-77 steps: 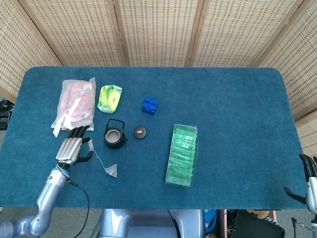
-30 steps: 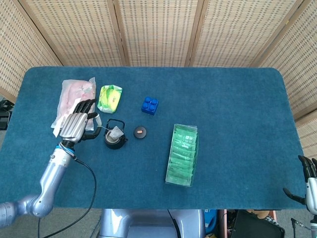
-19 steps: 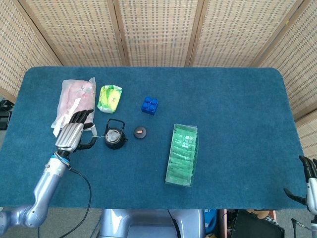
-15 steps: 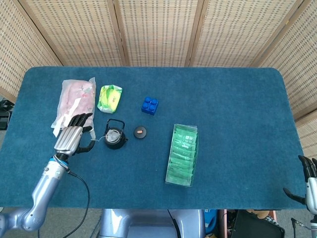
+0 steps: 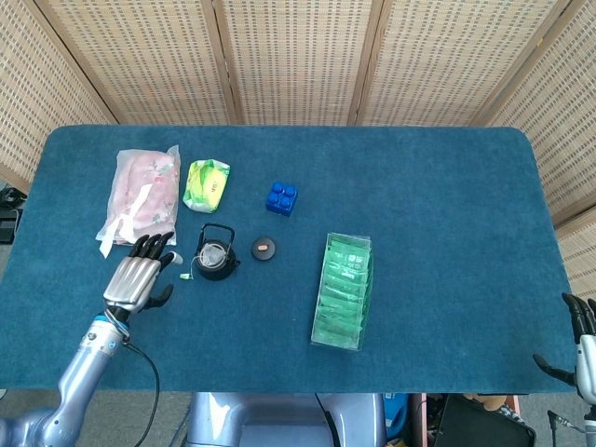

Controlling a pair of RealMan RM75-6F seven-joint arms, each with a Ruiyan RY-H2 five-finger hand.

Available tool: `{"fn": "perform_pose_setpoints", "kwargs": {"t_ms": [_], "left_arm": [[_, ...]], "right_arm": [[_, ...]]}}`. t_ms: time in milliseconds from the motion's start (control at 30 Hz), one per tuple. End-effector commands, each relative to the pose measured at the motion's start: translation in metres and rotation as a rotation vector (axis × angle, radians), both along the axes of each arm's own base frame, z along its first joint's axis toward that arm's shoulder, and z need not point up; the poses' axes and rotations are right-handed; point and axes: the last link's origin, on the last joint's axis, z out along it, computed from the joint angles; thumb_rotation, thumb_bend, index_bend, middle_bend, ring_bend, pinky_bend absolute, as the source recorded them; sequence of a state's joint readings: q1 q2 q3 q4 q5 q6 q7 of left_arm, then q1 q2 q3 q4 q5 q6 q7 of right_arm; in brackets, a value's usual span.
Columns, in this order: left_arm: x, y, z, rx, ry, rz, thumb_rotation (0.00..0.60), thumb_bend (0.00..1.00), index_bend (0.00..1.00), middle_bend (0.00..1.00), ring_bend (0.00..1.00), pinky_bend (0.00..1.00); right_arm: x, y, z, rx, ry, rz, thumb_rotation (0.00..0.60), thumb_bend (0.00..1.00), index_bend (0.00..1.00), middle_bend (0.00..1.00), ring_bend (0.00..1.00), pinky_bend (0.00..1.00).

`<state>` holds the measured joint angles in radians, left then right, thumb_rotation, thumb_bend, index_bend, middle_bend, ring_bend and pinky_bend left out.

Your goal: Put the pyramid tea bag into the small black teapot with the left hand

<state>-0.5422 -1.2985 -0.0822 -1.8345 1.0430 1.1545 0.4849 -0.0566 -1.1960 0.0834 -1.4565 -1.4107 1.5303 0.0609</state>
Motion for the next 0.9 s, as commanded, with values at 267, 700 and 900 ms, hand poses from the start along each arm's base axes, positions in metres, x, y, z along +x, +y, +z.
{"fn": "perform_pose_setpoints", "kwargs": {"t_ms": [267, 700, 900], "left_arm": [[0.006, -0.003, 0.012, 0.07, 0.088, -0.032, 0.6, 0.44, 0.19, 0.32, 0.2, 0.13], [0.015, 0.005, 0.005, -0.113, 0.247, -0.02, 0.6, 0.74, 0.18, 0.85, 0.77, 0.65], [0.022, 0.014, -0.002, -0.157, 0.275, -0.001, 0.6, 0.75, 0.15, 0.86, 0.78, 0.66]], "right_arm": [[-0.001, -0.001, -0.001, 0.003, -0.005, 0.001, 0.57, 0.01, 0.12, 0.2, 0.09, 0.16], [-0.002, 0.0, -0.001, 0.002, -0.006, 0.001, 0.576, 0.01, 0.12, 0.2, 0.09, 0.16], [-0.002, 0.001, 0.0, 0.002, -0.006, 0.0, 0.574, 0.01, 0.12, 0.2, 0.09, 0.16]]}}
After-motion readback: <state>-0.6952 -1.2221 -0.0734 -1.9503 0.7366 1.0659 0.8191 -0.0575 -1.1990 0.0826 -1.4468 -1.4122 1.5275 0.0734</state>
